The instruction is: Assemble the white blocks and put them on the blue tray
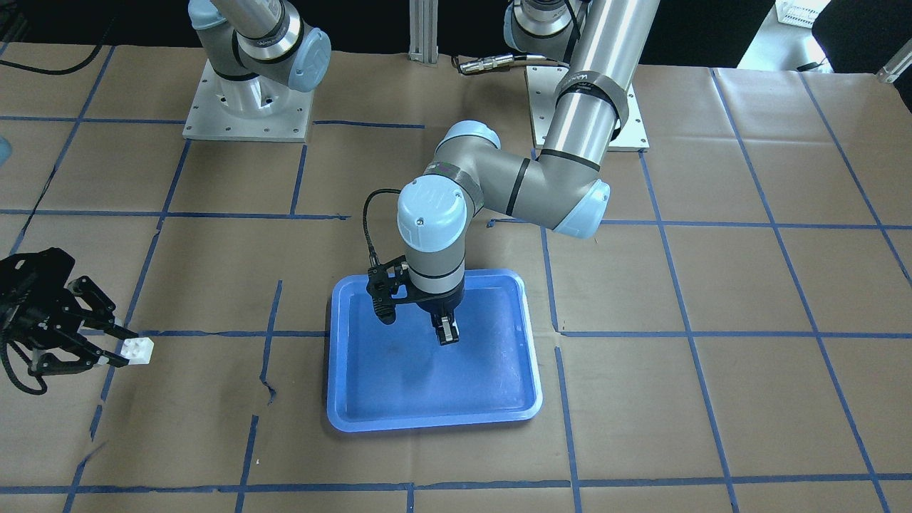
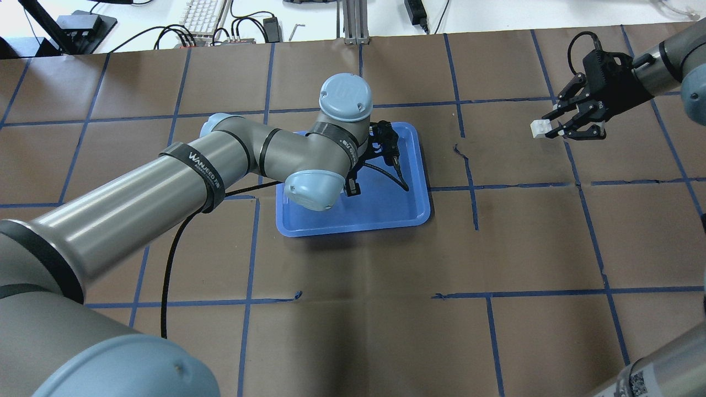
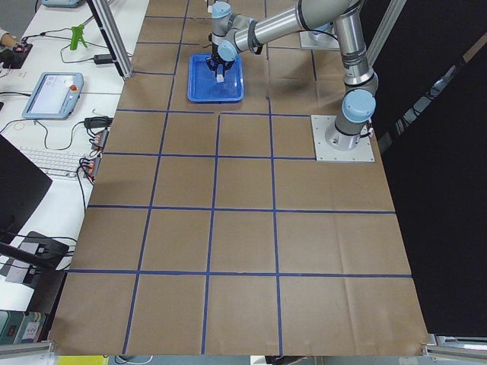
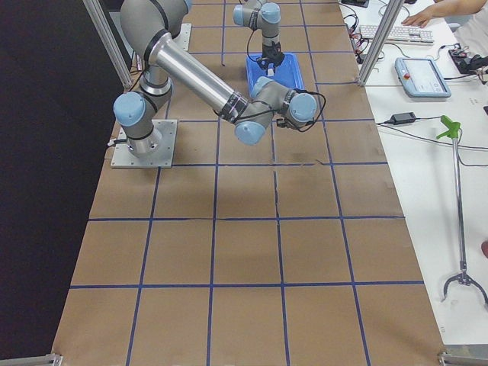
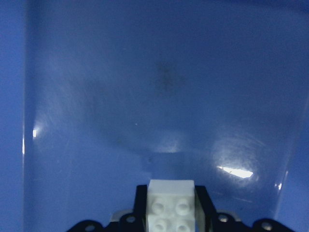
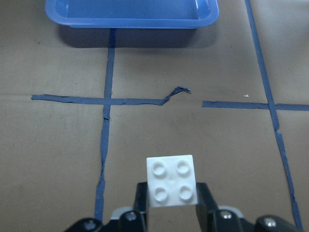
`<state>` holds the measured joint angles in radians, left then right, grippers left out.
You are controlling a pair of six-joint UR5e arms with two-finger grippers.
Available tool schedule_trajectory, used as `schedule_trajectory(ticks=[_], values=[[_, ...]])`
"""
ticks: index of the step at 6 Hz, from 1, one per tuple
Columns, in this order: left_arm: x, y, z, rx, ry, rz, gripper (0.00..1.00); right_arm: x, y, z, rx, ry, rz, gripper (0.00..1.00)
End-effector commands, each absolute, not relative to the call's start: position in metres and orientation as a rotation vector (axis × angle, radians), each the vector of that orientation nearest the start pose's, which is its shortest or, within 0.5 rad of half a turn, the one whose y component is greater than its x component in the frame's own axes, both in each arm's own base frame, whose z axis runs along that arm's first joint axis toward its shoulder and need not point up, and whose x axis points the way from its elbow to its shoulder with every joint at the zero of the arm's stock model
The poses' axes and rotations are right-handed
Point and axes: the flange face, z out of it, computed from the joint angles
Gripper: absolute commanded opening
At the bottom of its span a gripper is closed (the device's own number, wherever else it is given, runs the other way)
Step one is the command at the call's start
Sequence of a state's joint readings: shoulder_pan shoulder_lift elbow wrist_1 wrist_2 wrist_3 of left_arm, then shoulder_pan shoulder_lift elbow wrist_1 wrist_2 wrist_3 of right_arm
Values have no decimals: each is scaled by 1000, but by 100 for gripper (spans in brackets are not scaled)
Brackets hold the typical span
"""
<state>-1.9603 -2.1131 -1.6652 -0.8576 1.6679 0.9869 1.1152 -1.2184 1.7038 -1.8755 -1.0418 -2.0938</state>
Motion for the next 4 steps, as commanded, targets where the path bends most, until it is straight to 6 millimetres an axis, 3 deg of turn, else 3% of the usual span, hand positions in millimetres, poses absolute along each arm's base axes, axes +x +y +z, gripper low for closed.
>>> schedule_trajectory(ticks=[1, 3, 4], values=[[-363, -552, 189, 1914, 2324, -120, 0, -64, -565, 269, -1903, 1923, -666, 30], [-360, -548, 184, 1909, 2323, -83, 0, -64, -565, 268, -1906, 1927, -678, 30], [-358, -544, 191, 1907, 2321, -67, 0, -64, -565, 268, -1906, 1927, -678, 30]])
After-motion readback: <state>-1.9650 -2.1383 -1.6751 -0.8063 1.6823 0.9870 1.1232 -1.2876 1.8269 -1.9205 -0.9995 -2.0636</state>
